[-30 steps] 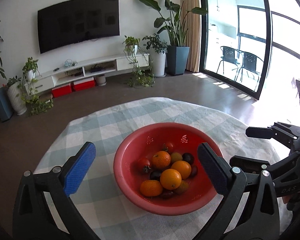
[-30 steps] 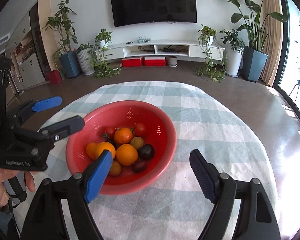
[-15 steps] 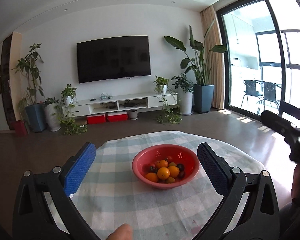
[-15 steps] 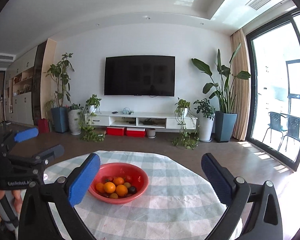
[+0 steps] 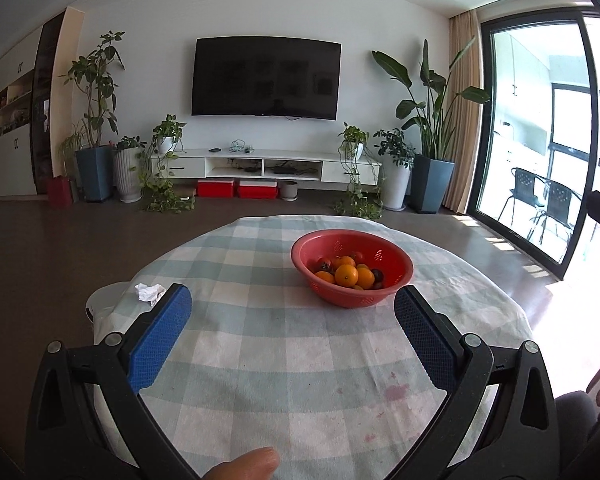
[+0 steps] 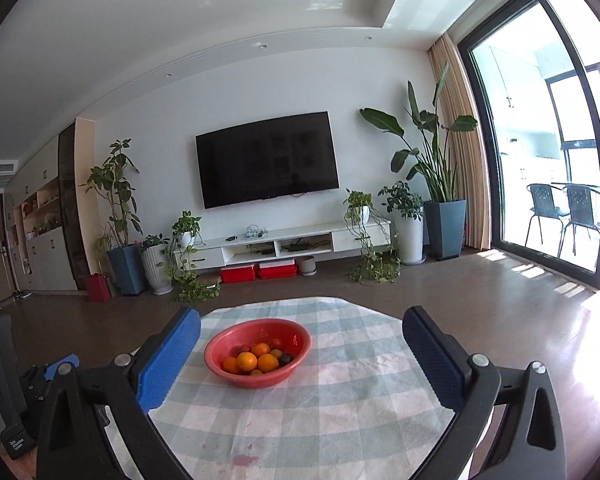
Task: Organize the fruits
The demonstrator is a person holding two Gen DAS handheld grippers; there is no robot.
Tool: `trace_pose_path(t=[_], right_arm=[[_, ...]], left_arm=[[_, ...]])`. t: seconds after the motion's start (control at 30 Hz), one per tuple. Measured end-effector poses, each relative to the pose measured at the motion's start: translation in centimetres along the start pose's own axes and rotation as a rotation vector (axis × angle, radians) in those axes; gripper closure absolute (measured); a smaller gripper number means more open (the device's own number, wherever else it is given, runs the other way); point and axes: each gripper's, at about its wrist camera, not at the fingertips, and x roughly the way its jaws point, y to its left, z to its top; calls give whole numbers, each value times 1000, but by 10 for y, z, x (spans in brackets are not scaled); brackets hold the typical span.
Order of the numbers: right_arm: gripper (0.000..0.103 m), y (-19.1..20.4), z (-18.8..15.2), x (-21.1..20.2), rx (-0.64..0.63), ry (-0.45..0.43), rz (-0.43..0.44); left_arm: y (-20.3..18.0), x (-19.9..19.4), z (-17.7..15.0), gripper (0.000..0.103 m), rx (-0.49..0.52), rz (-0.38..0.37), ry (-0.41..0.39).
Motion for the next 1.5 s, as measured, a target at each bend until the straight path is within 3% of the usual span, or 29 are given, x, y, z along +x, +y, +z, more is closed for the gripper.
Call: trace_pose_path(t=[0.37,0.5,0.73,1.13,1.5], right_arm=[[0,7,-36,9,-53,137,-50],[0,10,-48,20,-67,183,-60],[0,18,-67,34,-84,260,-51],[0,21,-71,43,-100,359,-62],[0,24,-74,43,-101,395,-54]], left_arm=[[-4,34,-15,0,25,56,114],[1,48,-23,0,-7,35,180],[-6,60,-32,0,26,49,223],[-12,65,-39,0,41,47,243],[-12,65,-39,0,39,44,243]])
